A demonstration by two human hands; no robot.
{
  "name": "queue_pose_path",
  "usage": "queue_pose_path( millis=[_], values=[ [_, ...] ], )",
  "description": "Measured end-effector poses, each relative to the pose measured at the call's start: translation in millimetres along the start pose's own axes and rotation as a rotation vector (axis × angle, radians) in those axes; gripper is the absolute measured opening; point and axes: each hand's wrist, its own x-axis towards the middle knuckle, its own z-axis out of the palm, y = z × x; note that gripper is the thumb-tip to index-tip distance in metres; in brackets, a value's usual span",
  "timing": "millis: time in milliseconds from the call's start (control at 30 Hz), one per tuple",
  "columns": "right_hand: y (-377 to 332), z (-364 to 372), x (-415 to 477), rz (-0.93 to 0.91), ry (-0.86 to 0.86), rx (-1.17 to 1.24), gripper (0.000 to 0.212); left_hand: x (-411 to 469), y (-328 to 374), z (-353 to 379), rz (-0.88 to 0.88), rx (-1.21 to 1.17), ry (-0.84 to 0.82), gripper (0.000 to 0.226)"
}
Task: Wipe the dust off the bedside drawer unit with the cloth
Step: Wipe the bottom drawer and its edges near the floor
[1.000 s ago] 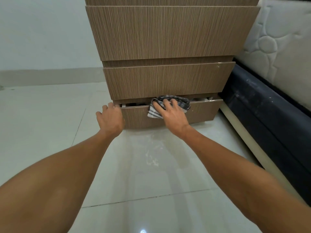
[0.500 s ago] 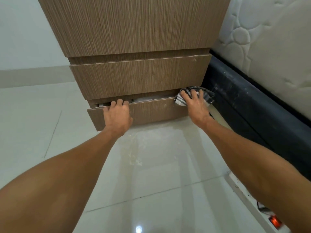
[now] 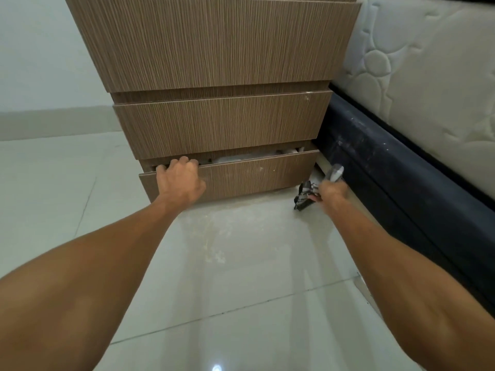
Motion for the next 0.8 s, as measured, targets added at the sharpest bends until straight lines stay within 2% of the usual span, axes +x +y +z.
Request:
queue_pose_path(
  millis=[67, 167, 300, 467, 600, 800],
  values=[
    [-10, 7, -3, 0.015, -0.033, 0.164, 0.034, -1, -15, -6, -0.063, -0.046, 0.028, 0.038],
    [-28, 33, -19, 0.031, -0.171, 0.271, 0.031, -3, -44, -12, -0.111, -0.099, -0.030, 0.039],
    [-35, 78, -51, 0.063, -0.337, 0.177, 0.042, -4, -66, -19, -0.072, -0.249, -0.131, 0.046],
    [-17, 128, -90, 0.144, -0.503, 0.150, 0.025, -3, -72, -19, -0.027, -0.265, -0.136, 0.047],
    [-1, 158, -128, 0.247, -0.649, 0.180, 0.021, 0, -85, -18, -0.012, -0.279, -0.166, 0.053],
    [27, 209, -174, 0.415, -0.713, 0.234, 0.026, 4, -100, -28, -0.025, -0.468, -0.282, 0.065]
  ],
)
